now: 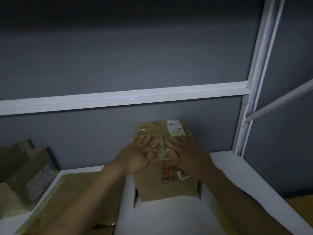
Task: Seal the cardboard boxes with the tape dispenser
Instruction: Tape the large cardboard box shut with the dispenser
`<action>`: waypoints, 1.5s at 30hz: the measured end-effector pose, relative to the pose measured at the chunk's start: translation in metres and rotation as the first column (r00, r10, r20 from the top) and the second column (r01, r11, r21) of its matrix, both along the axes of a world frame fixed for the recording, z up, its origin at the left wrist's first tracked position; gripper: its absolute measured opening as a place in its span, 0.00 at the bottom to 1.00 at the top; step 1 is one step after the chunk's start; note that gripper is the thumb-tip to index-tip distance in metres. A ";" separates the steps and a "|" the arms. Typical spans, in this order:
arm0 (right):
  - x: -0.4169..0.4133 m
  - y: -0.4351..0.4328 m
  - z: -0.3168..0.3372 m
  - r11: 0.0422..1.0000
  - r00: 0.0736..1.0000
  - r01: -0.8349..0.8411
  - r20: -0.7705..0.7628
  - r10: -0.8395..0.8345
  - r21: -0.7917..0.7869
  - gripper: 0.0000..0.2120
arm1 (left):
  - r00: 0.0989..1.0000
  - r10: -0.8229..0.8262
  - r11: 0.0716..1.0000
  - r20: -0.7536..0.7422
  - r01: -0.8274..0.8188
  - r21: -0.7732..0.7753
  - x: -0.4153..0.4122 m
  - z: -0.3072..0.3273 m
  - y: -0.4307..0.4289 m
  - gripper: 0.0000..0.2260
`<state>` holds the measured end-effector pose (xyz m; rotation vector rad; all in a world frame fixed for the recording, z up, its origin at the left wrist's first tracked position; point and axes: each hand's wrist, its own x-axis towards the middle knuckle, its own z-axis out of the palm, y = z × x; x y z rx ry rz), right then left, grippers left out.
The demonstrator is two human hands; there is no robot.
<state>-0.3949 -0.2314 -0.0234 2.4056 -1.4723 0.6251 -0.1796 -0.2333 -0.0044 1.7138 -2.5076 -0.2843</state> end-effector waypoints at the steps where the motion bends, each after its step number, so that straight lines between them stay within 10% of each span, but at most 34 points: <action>1: -0.010 0.000 -0.001 0.999 0.999 0.030 0.018 -0.030 0.036 0.25 | 1.000 0.007 0.999 0.002 -0.007 0.032 0.004 0.001 -0.003 0.24; 7: -0.034 -0.006 -0.014 0.997 0.997 0.036 0.063 -0.040 0.071 0.36 | 0.978 0.020 0.998 0.207 -0.008 -0.056 0.000 0.008 -0.029 0.28; 14: -0.015 0.000 -0.019 0.995 0.954 -0.094 0.287 0.085 0.017 0.29 | 0.969 -0.232 0.973 0.085 0.230 0.034 -0.029 0.017 -0.091 0.23; 25: -0.010 0.008 -0.014 0.999 0.923 0.040 0.383 -0.027 -0.028 0.32 | 0.991 0.102 0.989 0.084 -0.092 -0.116 -0.008 0.009 -0.117 0.36; 30: 0.005 0.036 -0.013 0.877 0.710 0.297 0.528 -0.467 0.377 0.38 | 0.980 0.152 0.983 0.131 -0.136 -0.124 0.002 0.020 -0.098 0.38; 35: -0.013 0.030 0.006 0.843 0.415 0.124 0.745 -0.523 0.523 0.34 | 0.967 0.197 0.980 -0.163 -0.188 0.065 0.026 0.031 -0.055 0.33; 38: -0.010 0.031 0.030 0.911 0.579 0.016 0.739 -0.344 0.411 0.26 | 0.927 0.340 0.934 -0.160 -0.353 -0.055 0.023 0.031 -0.020 0.30; 41: 0.001 0.032 0.031 0.864 0.941 -0.021 0.302 -0.153 0.503 0.29 | 0.916 0.402 0.907 0.003 -0.398 -0.138 0.011 0.022 0.017 0.26; 45: -0.001 0.037 0.023 0.823 0.984 0.045 0.117 -0.134 0.566 0.35 | 0.935 0.347 0.938 -0.072 -0.345 0.036 0.016 0.010 0.029 0.30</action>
